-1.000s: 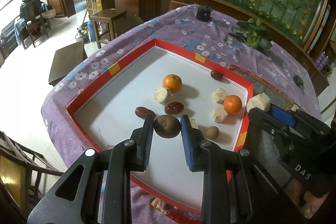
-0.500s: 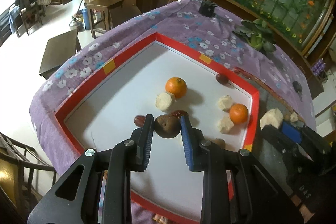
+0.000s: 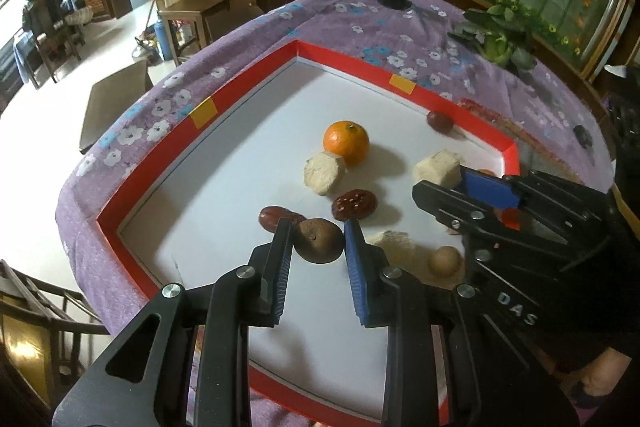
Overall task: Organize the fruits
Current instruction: 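Lower the nut and cracker into the tray and open both grippers, then move both grippers back over the last nut and beige piece on the felt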
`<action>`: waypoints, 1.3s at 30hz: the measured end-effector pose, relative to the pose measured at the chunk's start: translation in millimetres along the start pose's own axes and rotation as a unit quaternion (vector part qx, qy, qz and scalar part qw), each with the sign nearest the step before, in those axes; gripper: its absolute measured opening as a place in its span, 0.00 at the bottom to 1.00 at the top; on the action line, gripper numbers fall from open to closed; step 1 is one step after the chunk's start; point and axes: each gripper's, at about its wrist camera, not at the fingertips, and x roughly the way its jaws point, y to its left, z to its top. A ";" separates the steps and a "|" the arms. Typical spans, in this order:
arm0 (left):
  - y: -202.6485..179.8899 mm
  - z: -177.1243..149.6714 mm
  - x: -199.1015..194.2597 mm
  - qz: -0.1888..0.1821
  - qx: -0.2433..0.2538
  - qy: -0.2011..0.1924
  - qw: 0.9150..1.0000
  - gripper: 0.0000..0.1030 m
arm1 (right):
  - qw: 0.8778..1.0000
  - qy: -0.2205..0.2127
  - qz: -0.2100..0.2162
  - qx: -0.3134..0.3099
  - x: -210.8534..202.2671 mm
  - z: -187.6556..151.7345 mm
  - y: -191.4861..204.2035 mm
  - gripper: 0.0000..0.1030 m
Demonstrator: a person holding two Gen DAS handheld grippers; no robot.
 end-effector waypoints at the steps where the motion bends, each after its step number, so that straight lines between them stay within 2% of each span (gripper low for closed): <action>1: 0.6 -0.9 2.1 0.000 -0.003 0.003 1.000 0.25 | 1.000 0.005 -0.004 0.000 4.8 -0.8 0.0 0.27; 6: 1.8 -3.3 7.7 0.004 -0.010 0.009 1.000 0.26 | 1.000 0.012 0.005 0.010 12.4 -3.3 -2.6 0.27; 8: 2.4 -3.9 8.1 0.006 -0.012 0.009 1.000 0.35 | 1.000 0.010 0.001 0.012 10.5 -4.2 -3.7 0.28; 9: 2.9 -4.4 7.3 0.004 -0.014 0.006 1.000 0.46 | 1.000 0.008 0.001 0.014 10.1 -4.1 -3.6 0.28; 10: 3.3 -4.8 5.8 0.003 -0.015 0.002 1.000 0.51 | 1.000 0.004 0.001 0.020 7.2 -5.6 -5.3 0.28; 15: -0.1 -4.0 -4.0 0.016 -0.012 -0.017 1.000 0.51 | 0.999 -0.009 0.004 0.032 -11.4 -13.0 -6.9 0.28; 20: -12.8 -3.0 -14.6 0.022 0.000 -0.035 0.999 0.51 | 0.998 -0.045 -0.010 0.044 -49.0 -24.7 -14.7 0.28; 21: -16.0 -2.6 -16.0 0.020 0.002 -0.037 0.999 0.51 | 0.997 -0.055 -0.013 0.048 -57.8 -27.8 -17.4 0.30; 23: -23.7 -1.5 -19.4 0.015 0.005 -0.041 0.999 0.51 | 0.996 -0.069 -0.020 0.058 -74.6 -34.5 -24.1 0.42; 26: -40.4 0.2 -24.7 0.007 0.016 -0.050 0.999 0.51 | 0.993 -0.087 -0.042 0.070 -98.6 -46.3 -34.2 0.45; 32: -85.0 1.6 -29.7 -0.021 0.049 -0.055 0.997 0.51 | 0.987 -0.093 -0.092 0.092 -134.1 -76.9 -60.8 0.47; 39: -138.8 0.5 -20.2 -0.068 0.077 -0.033 0.994 0.51 | 0.974 -0.098 -0.137 0.150 -171.2 -125.0 -104.8 0.49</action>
